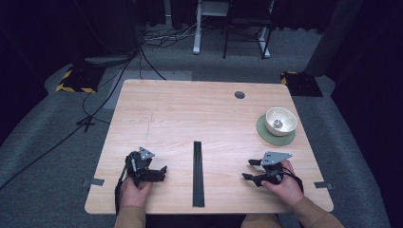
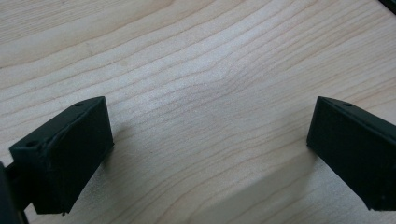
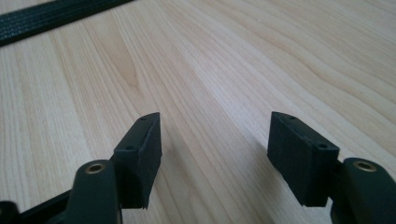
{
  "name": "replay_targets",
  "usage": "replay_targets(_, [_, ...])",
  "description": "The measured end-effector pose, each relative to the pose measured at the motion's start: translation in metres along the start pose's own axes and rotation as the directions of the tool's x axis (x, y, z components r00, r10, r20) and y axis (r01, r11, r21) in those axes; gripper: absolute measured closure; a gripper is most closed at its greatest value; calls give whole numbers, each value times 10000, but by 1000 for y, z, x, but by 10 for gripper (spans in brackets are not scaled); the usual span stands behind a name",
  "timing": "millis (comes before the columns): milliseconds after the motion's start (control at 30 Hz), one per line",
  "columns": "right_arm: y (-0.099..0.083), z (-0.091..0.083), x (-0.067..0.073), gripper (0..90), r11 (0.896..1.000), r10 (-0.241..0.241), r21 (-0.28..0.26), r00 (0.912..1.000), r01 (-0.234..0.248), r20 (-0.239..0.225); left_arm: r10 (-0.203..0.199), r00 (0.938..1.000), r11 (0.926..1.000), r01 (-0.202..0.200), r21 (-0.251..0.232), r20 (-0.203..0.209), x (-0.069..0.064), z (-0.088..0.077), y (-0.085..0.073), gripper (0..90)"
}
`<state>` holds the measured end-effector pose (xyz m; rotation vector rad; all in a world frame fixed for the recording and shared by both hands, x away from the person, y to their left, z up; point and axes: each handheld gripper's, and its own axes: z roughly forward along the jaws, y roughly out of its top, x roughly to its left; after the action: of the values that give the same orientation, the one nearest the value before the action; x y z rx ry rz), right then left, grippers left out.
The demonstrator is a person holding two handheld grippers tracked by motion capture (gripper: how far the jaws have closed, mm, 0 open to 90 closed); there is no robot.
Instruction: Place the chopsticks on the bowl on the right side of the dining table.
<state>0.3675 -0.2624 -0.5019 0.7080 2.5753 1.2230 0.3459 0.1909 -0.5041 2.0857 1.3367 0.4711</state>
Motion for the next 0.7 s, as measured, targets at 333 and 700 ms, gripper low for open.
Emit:
replay_targets(333, [24,-5,10,343,9998,-221,-3,9995,221,-203,222,9995,9997,-225,109,218,3,1,2,5])
replay_targets(700, [54,10,24,343,9994,-310,-159,9994,307,-139,152,9997,9998,-155,97,209,3,2,4,5])
